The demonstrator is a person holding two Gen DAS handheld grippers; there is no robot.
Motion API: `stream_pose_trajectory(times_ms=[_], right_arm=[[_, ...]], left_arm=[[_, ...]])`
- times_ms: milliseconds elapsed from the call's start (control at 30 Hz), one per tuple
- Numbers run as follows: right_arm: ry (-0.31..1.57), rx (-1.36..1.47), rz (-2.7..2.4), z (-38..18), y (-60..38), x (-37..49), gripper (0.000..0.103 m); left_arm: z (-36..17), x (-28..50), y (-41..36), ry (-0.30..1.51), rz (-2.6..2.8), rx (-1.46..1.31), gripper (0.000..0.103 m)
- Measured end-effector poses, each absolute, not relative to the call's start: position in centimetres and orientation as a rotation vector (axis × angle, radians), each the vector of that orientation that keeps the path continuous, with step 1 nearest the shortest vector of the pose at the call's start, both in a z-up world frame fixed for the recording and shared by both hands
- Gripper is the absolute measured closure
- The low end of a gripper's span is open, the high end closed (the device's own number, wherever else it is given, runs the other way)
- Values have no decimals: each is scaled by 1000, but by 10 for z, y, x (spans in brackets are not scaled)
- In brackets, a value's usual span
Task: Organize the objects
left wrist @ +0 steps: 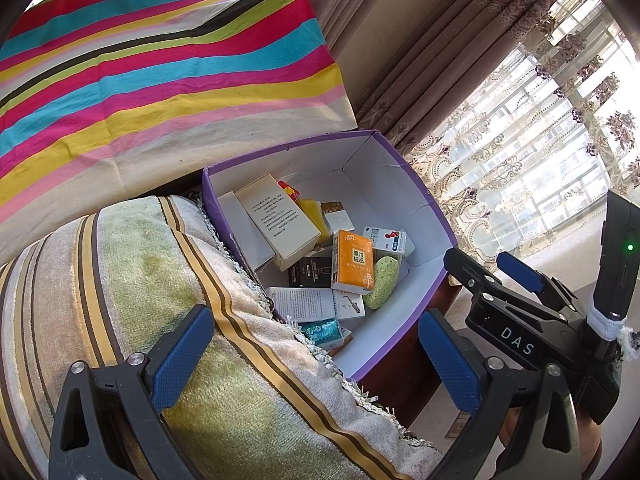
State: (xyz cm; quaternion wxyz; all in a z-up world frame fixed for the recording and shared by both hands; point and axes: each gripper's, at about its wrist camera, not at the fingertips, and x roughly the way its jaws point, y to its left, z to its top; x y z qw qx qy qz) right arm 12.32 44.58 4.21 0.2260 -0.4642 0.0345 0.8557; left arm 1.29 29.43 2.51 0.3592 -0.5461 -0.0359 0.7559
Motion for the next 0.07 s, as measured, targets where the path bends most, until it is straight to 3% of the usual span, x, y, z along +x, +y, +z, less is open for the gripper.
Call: stream_pose_trajectory(times_ms=[67], right_arm=[[99,-1282,2359,42,446,123,18]], left_arm=[[25,13,297,-81,1955,-1412,0]])
